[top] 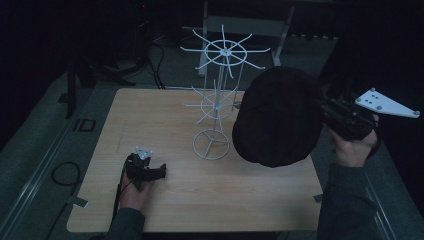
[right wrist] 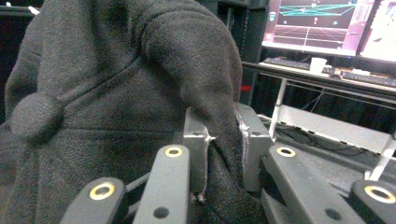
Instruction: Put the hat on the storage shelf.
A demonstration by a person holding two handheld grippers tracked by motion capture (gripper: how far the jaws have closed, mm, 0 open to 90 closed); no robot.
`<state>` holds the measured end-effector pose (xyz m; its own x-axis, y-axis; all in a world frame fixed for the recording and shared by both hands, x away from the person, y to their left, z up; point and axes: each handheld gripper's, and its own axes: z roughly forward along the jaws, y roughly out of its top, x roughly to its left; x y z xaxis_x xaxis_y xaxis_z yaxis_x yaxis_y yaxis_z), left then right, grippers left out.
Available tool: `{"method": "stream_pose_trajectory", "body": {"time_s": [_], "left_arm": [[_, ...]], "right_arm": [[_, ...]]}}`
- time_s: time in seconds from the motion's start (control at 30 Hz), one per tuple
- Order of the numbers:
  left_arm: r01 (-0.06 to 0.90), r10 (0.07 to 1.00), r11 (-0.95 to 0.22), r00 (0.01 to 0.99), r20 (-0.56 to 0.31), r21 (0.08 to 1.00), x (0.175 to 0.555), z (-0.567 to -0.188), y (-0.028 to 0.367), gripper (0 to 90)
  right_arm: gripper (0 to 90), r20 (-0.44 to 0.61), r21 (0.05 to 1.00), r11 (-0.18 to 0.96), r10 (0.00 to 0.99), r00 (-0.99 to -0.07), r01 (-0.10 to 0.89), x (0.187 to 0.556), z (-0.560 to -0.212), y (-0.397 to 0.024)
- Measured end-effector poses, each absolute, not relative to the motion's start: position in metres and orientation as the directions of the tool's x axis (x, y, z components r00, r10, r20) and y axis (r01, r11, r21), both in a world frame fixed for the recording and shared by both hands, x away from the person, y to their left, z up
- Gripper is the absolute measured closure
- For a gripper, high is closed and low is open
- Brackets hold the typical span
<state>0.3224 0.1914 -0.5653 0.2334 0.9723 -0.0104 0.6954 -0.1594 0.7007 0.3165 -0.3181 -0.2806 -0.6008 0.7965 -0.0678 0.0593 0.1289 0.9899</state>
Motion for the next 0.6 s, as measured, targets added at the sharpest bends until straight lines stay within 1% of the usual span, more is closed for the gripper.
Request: {"method": "stream_pose_trajectory", "body": {"time_s": [0.37,0.6], "left_arm": [[0.695,0.972,-0.159,0.233,-0.011,0.701,0.322,-0.565,0.191,9.2],[0.695,0.973,-0.158,0.232,-0.011,0.702,0.322,-0.565,0.191,9.2]], "right_arm": [[77.1,-0.076,0.992,0.120,0.787,-0.612,0.031,0.316,-0.271,-0.314],[76.9,-0.072,0.993,0.114,0.786,-0.615,0.030,0.320,-0.269,-0.311]]}}
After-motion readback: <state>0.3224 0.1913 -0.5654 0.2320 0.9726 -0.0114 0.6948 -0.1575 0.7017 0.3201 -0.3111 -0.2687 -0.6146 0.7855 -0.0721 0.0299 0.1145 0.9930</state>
